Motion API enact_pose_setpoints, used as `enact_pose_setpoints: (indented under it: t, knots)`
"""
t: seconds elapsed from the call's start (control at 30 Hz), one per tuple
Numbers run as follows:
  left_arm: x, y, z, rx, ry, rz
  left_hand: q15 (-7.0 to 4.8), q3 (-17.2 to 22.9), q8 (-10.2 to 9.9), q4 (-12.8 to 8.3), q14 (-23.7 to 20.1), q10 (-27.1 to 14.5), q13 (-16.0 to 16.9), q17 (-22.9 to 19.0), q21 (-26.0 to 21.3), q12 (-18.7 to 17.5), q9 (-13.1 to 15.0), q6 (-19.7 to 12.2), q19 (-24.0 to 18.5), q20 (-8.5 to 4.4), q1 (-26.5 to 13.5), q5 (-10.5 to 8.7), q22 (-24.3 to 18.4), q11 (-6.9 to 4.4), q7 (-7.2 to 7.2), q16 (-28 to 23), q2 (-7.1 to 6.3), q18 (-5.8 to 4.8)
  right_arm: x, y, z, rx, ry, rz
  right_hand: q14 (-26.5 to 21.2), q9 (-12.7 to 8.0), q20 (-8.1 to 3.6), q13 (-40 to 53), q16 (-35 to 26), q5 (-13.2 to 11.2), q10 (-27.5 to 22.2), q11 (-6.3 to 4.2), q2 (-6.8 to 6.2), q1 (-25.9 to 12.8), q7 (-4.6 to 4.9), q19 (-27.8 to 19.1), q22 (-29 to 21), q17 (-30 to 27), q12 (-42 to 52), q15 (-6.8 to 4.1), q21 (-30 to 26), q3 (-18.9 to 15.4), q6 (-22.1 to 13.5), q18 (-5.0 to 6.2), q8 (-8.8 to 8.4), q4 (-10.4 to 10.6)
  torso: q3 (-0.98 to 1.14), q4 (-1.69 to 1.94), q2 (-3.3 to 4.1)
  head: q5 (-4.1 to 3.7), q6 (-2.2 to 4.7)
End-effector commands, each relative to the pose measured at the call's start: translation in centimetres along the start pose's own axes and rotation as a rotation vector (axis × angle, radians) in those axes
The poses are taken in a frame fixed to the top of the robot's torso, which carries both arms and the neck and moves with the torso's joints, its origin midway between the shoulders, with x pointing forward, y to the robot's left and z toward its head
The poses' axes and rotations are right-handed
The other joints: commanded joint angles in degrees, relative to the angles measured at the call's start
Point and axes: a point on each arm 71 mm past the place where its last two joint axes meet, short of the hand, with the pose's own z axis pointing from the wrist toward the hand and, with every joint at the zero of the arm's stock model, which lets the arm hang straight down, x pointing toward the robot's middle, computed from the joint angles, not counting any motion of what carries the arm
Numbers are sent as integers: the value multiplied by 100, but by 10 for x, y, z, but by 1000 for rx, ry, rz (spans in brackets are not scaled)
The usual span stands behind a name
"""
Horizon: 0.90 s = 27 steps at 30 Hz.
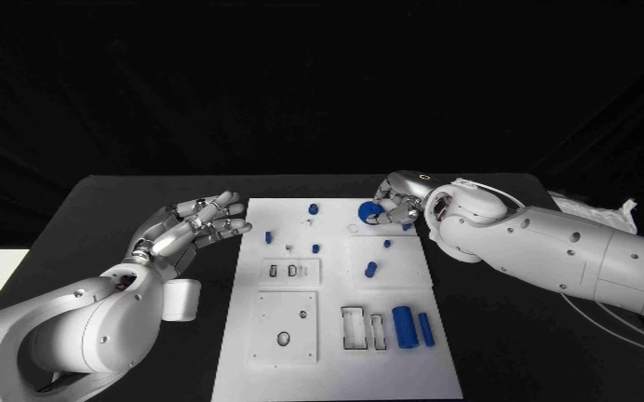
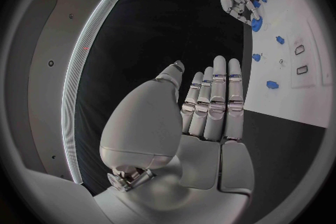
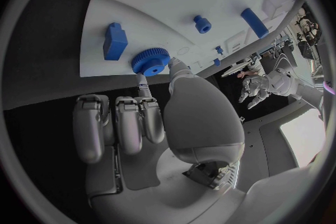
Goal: Assemble the parts on the task board
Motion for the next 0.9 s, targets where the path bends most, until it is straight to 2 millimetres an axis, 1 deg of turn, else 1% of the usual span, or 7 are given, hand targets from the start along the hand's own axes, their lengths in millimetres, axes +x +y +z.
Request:
enact_pose_setpoints:
  t: [0.03, 0.1, 0.23, 0.27, 0.33, 0.4, 0.9]
  knots:
    - [2, -1, 0, 8, 20, -3, 1, -2, -39, -24, -35, -38, -6, 5, -30, -34, -6, -8, -9, 12, 47, 0, -6, -3, 10, -16, -12, 62, 2, 1, 0, 2, 14, -13, 524, -6, 25, 1415, 34, 23, 580, 20, 33, -1, 10, 227, 583, 1129, 36, 33, 33, -12, 36, -90, 31, -19, 0, -1, -2, 1, -5]
    - [2, -1, 0, 8, 20, -3, 1, -2, -39, -24, -35, -38, -6, 5, -30, -34, -6, -8, -9, 12, 47, 0, -6, -3, 10, -16, -12, 62, 2, 1, 1, 1, 10, -14, 525, -6, 26, 1420, 38, -9, 583, 20, 60, 47, 10, 230, 593, 1139, 41, 33, 38, -5, 41, -92, 32, -44, 1, 0, 0, 0, -5]
    - [2, -1, 0, 8, 20, -4, 1, 0, -40, -28, -36, -39, -6, 7, -30, -34, -6, -8, -11, 12, 50, 1, -7, -2, 10, -18, -11, 63, 2, 3, 2, -3, -1, -21, 529, -9, 27, 1429, 45, -256, 587, 20, 151, 235, 10, 234, 614, 1159, 50, 33, 49, 35, 59, -95, 35, -154, 1, -1, 0, 4, -1]
    - [2, -1, 0, 8, 20, -4, 1, 0, -40, -28, -36, -39, -6, 7, -30, -34, -6, -8, -11, 12, 50, 1, -7, -2, 10, -18, -11, 63, 1, 4, 2, -5, -3, -24, 529, -11, 27, 1431, 46, -367, 588, 23, 168, 290, 7, 235, 619, 1163, 52, 33, 52, 59, 64, -96, 34, -192, 1, -1, 0, 4, -1]
    - [2, -1, 0, 8, 21, -4, 1, 0, -40, -28, -36, -39, -6, 7, -30, -34, -6, -8, -11, 12, 50, 1, -7, -2, 10, -18, -11, 63, 1, 5, 3, -10, -10, -37, 532, -13, 26, 1440, 52, -738, 593, 20, 214, 490, 13, 243, 644, 1181, 63, 33, 63, 218, 82, -101, 35, -317, 1, -2, 0, 4, -2]
    - [3, -1, 0, 7, 21, -4, 1, 0, -40, -28, -36, -39, -6, 7, -30, -34, -6, -8, -11, 12, 50, 1, -7, -2, 10, -18, -11, 63, 1, 7, 3, -14, -15, -46, 535, -11, 27, 1470, 57, -908, 612, 19, 215, 620, 11, 250, 665, 1195, 106, 31, 73, 359, 118, -105, 44, -410, 0, -2, -2, 5, -4]
    - [2, -1, 1, 4, 21, -4, 0, 8, -41, -33, -37, -42, -6, 11, -31, -35, -6, -8, -13, 13, 57, 2, -8, -2, 11, -21, -7, 63, 3, 13, 7, -27, -27, -123, 542, -9, 20, 1507, 69, -1111, 636, 8, 105, 734, -3, 268, 718, 1230, 159, 22, 96, 663, 244, -116, 36, -597, 3, -7, 0, 14, -13]
